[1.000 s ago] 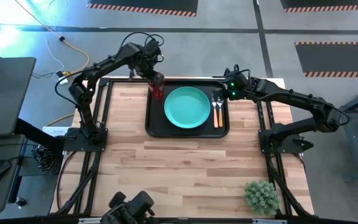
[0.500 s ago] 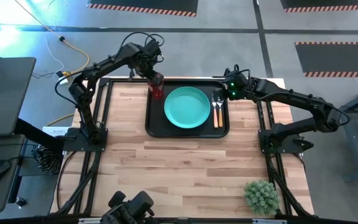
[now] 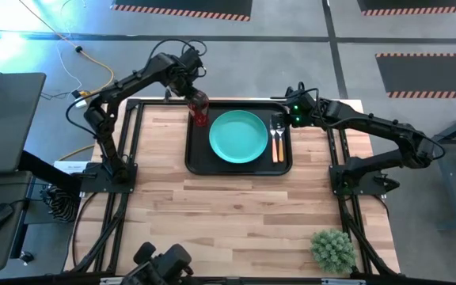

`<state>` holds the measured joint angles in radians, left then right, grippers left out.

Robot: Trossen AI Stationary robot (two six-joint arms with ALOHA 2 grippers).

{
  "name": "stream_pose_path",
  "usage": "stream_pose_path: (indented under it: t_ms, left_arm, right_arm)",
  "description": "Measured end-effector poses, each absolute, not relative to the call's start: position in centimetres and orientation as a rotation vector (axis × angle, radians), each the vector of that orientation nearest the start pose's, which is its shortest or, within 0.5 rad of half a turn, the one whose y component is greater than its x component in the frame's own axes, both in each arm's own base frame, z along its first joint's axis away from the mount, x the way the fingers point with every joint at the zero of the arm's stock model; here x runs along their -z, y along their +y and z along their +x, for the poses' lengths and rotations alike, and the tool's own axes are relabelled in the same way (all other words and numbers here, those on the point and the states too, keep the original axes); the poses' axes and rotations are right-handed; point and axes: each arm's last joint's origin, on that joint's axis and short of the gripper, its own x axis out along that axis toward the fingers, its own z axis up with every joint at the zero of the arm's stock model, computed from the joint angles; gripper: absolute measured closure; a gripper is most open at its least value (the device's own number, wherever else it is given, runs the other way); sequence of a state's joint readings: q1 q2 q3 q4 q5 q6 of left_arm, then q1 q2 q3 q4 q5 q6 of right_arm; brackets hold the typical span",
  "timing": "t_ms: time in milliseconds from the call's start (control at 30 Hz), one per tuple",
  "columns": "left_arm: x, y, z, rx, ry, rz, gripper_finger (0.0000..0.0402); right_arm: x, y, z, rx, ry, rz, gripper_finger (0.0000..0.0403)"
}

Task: Pick and place plate/cup/fork/spoon on tray
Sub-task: Return to Home Position

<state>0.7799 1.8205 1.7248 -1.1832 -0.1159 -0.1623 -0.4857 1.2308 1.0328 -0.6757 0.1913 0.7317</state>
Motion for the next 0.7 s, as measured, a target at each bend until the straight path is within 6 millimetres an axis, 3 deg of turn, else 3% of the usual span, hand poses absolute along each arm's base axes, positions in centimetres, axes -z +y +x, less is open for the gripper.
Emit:
stream_pose_path:
  t_ms: [367,567,700]
  left_arm:
    - [-34.9,23.6,23.1,-0.871,1.069,-0.498,0.0284]
    - [-38.5,20.2,21.9,-0.818,0.938,-0.451,0.0284]
    - [-39.5,17.2,21.1,-0.740,0.819,-0.405,0.0284]
  right_arm:
    - [-28.9,-11.9,21.5,0.918,0.617,0.795,0.0279]
    - [-28.9,-11.9,21.5,0.903,0.626,0.784,0.0279]
    - [-28.9,-11.9,21.5,0.889,0.635,0.775,0.0279]
